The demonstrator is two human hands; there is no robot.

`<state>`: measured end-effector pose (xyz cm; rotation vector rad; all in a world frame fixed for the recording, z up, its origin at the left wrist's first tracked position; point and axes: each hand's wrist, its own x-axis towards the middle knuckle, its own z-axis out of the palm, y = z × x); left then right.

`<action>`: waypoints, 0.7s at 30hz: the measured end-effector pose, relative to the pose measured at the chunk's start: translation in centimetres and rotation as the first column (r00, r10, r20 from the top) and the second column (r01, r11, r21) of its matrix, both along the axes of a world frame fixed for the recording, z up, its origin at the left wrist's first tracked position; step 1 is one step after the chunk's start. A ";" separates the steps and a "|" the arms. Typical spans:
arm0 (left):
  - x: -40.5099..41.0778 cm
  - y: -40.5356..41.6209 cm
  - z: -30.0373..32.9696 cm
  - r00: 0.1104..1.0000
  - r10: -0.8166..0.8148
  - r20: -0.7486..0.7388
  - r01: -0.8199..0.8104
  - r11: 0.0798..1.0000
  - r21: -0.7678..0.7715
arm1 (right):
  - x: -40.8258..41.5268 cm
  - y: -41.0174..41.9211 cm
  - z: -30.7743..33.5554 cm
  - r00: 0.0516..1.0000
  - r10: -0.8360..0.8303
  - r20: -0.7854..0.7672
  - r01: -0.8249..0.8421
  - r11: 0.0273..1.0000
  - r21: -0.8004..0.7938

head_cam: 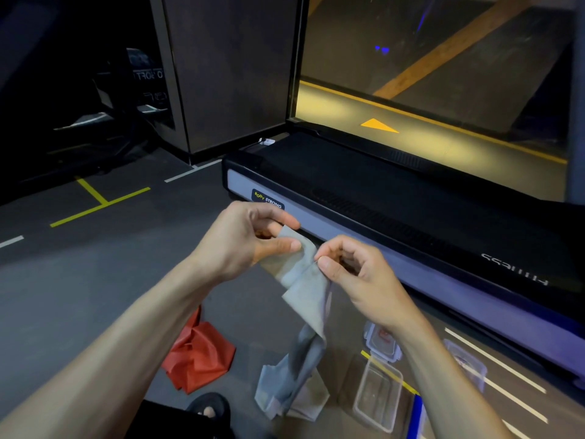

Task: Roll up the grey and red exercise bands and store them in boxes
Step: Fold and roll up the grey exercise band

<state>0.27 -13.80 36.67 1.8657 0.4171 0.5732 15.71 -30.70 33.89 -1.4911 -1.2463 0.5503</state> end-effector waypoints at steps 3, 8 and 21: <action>0.0 -0.1 0.1 1.000 0.005 0.018 -0.005 1.000 0.000 | 0.0 0.0 -0.1 1.000 0.002 -0.003 -0.002 1.000 -0.009; 0.1 -0.3 0.2 0.999 -0.025 0.026 0.023 0.998 0.059 | 0.1 -0.2 0.2 0.991 0.070 -0.115 -0.065 0.997 0.045; 0.0 -1.2 0.4 0.997 0.020 -0.070 0.013 0.900 0.437 | -1.3 0.5 0.0 0.997 0.069 0.018 -0.069 0.997 0.019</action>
